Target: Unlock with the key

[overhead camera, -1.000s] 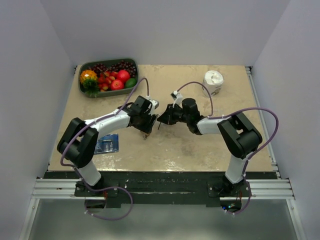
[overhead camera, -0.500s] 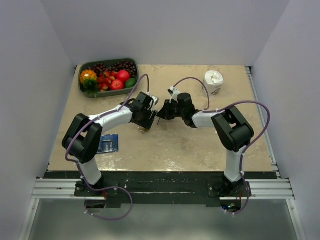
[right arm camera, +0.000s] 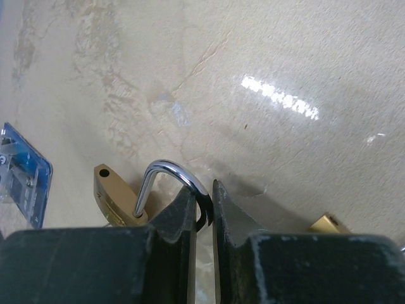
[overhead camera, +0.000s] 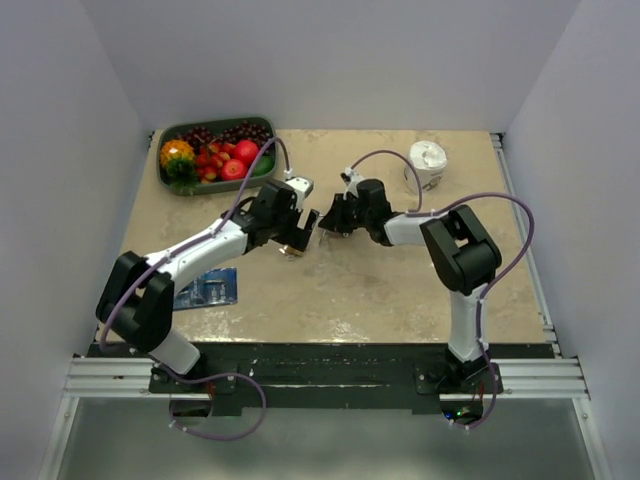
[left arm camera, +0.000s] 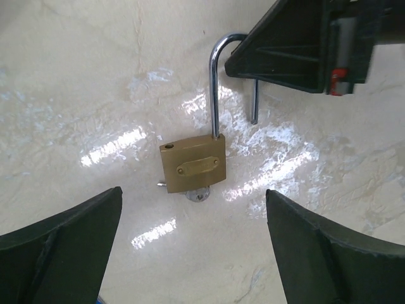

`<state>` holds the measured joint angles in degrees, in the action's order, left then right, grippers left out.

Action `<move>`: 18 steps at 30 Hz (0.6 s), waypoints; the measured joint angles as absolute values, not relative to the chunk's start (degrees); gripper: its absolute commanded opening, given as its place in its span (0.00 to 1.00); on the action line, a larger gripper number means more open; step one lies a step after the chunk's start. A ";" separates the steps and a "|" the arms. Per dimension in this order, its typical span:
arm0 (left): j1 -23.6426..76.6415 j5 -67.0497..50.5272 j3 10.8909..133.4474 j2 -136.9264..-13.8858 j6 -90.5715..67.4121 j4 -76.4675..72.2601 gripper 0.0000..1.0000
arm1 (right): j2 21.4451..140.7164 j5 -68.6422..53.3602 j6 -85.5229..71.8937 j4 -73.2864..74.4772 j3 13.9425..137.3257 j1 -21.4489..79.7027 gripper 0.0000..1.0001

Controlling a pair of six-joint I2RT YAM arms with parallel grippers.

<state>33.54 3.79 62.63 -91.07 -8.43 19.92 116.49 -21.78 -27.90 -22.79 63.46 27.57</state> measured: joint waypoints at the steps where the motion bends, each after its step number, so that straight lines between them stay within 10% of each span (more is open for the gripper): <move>1: 33.54 3.99 62.15 -89.69 -8.45 19.25 0.99 | 116.99 -21.76 -27.79 -22.28 64.16 27.42 0.00; 18: 33.52 4.27 60.71 -84.49 -9.45 15.92 0.99 | 122.72 -17.21 -23.42 -12.34 76.16 25.19 0.09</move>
